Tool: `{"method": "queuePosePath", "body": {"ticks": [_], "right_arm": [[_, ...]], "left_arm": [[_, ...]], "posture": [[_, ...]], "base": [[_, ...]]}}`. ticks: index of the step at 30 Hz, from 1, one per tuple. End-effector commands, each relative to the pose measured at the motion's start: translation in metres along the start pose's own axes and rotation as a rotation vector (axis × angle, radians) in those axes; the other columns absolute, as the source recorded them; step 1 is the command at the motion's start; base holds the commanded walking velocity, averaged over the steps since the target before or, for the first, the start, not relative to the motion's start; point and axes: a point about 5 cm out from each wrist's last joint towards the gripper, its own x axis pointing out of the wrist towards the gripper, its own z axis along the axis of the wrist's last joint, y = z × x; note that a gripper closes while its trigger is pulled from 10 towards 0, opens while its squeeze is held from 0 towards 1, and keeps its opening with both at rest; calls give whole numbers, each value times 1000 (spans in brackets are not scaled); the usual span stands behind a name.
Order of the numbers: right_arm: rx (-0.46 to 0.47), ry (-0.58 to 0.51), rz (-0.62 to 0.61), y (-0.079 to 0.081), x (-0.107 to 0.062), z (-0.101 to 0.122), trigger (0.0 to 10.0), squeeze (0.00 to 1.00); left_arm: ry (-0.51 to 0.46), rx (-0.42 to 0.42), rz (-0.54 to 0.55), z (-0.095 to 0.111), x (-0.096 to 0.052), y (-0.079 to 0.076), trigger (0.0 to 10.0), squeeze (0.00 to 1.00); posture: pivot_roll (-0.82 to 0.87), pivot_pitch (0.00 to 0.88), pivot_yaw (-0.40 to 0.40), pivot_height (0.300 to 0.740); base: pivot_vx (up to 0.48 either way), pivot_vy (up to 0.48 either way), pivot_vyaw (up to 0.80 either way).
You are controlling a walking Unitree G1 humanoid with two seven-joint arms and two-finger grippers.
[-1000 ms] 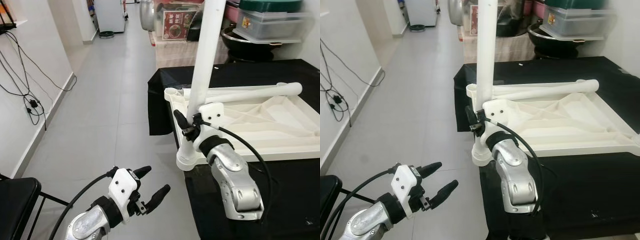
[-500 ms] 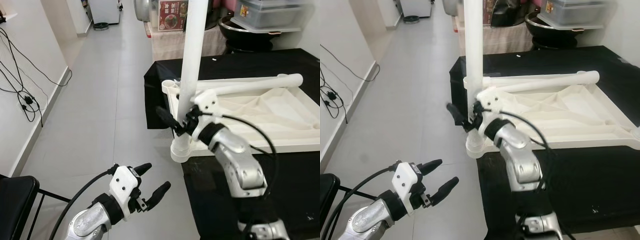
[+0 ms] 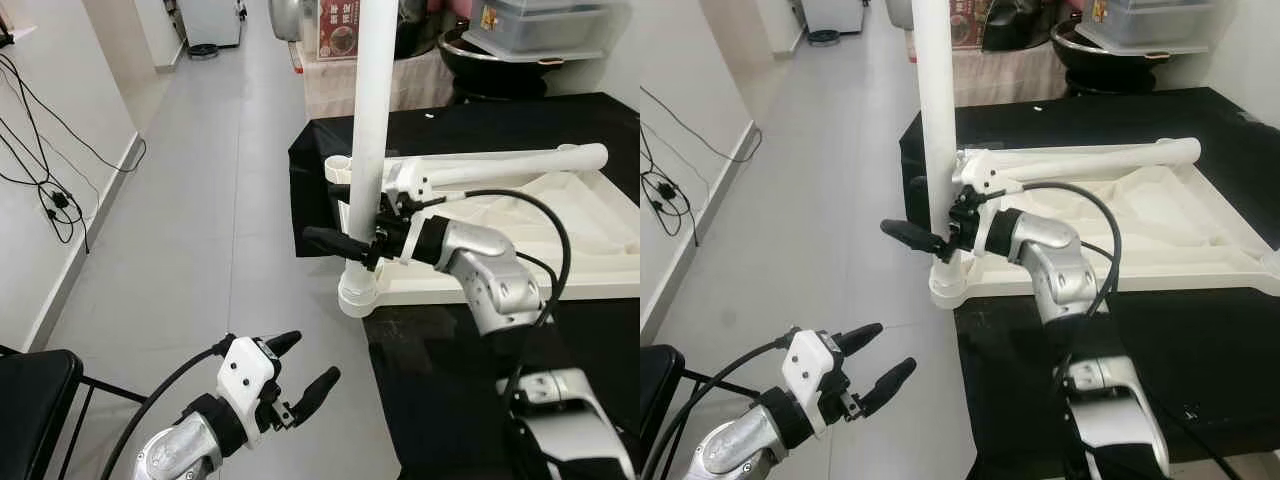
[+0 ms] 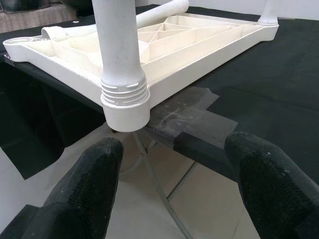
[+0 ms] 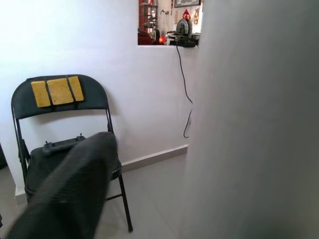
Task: Building children table
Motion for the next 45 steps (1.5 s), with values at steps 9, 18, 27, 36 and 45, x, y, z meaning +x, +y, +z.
{"method": "queuePosePath", "body": {"ticks": [9, 18, 27, 36, 45], "right_arm": [[-10, -39, 57, 0, -2, 2, 0, 0], [-30, 9, -154, 16, -11, -17, 0, 0], [14, 163, -821, 55, -23, -55, 0, 0], [42, 138, -811, 62, -2, -49, 0, 0], [66, -3, -546, 57, 16, -26, 10000, 1000]], "left_arm": [[5, -10, -2, 0, -1, -1, 10000, 0], [4, -13, -5, 1, -1, -1, 10000, 0], [3, -12, -8, 1, 0, 4, 10000, 0], [0, -10, -5, 0, 3, 5, 10000, 0], [-4, -15, -5, 1, 3, 4, 10000, 0]], "posture": [[77, 95, 31, 740], [68, 98, 26, 740], [48, 93, 38, 740], [48, 81, 33, 740], [52, 85, 23, 740]], "base": [[0, 0, 0], [0, 0, 0], [0, 0, 0], [0, 0, 0], [0, 0, 0]]}}
